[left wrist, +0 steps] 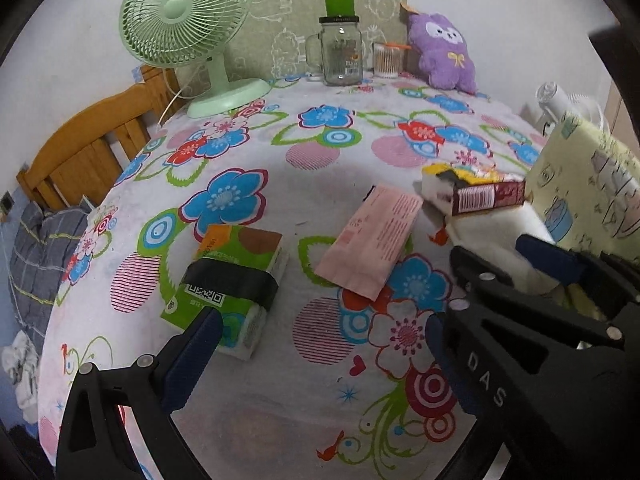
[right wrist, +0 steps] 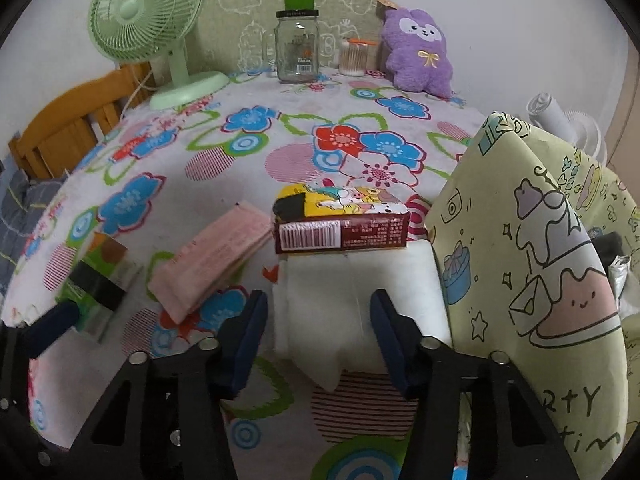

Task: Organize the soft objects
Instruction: 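Close the right gripper on the white pad while the left gripper closes on the green tissue pack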

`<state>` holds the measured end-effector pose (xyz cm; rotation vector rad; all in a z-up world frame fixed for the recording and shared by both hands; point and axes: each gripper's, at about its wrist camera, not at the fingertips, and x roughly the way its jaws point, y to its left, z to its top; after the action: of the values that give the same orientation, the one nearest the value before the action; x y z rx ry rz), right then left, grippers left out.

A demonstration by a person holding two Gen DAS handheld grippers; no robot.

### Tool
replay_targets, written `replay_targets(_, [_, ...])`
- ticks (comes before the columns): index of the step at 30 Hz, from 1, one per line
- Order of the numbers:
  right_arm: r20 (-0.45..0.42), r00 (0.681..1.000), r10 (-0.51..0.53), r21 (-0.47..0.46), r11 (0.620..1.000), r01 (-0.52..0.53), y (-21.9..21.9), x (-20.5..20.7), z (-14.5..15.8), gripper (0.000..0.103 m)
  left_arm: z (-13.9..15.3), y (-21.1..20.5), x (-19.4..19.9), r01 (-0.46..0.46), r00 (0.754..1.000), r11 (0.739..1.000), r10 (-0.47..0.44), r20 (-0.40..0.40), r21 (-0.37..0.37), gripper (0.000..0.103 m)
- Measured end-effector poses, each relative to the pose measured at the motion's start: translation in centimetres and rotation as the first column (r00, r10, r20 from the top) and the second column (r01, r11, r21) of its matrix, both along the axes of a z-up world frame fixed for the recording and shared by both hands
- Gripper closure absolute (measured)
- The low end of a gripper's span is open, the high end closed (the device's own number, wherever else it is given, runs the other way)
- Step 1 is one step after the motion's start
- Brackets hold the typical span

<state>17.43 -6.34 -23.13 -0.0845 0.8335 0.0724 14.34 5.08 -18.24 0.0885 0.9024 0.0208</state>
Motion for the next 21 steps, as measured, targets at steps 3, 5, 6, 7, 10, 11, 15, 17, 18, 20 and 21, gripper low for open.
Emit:
replay_targets(3, [-0.001,1.0,0.014,-0.033,0.999,-0.014,0.1,0.0,-0.2,0.056,-0.2,-0.2,0.0,0.005,1.0,1.0,-0.005,0.003,0.024,0.001])
replay_targets(5, [-0.002,1.0,0.026,-0.03,0.999,-0.026,0.2,-0.1,-0.1,0.063,-0.1,-0.1,-0.1,0.004,1.0,1.0,-0.004,0.004,0.015,0.002])
replay_targets(6, [-0.003,1.0,0.031,-0.023,0.999,-0.031,0.2,-0.1,-0.1,0.069,-0.1,0.0,-0.1,0.003,1.0,1.0,-0.003,0.004,0.008,0.002])
replay_targets(7, [-0.005,0.999,0.036,-0.017,0.999,-0.036,0.3,-0.1,0.0,0.076,0.0,0.1,0.0,0.003,1.0,1.0,-0.003,0.004,0.002,0.002])
replay_targets(10, [-0.015,0.999,0.052,-0.006,0.999,-0.052,0.6,-0.1,0.3,0.083,0.2,0.2,-0.1,0.0,1.0,1.0,0.0,0.004,-0.006,0.002])
replay_targets(11, [-0.016,0.998,0.054,-0.004,0.999,-0.054,0.6,-0.2,0.3,0.084,0.3,0.2,-0.1,0.002,1.0,1.0,-0.002,0.005,-0.006,0.003])
replay_targets(15, [-0.024,0.997,0.08,0.034,0.996,-0.079,0.8,-0.4,0.7,0.09,0.9,0.4,-0.4,0.011,1.0,1.0,-0.01,0.016,-0.021,0.003])
replay_targets(17, [-0.014,0.995,0.095,0.057,0.994,-0.094,1.1,-0.7,1.3,0.091,1.4,0.8,-0.5,0.01,1.0,0.999,-0.009,0.028,-0.036,0.003])
replay_targets(18, [-0.008,0.995,0.1,0.063,0.993,-0.1,1.3,-0.8,1.5,0.091,1.5,0.9,-0.6,0.009,0.999,0.999,-0.008,0.032,-0.038,0.003])
replay_targets(20, [0.004,0.994,0.111,0.069,0.991,-0.111,1.6,-1.0,2.0,0.091,2.0,1.3,-0.7,0.004,0.999,0.999,-0.002,0.045,-0.041,0.003])
replay_targets(21, [0.008,0.993,0.117,0.072,0.99,-0.118,1.9,-1.1,2.2,0.091,2.2,1.5,-0.8,0.002,0.999,0.999,0.0,0.049,-0.043,0.003])
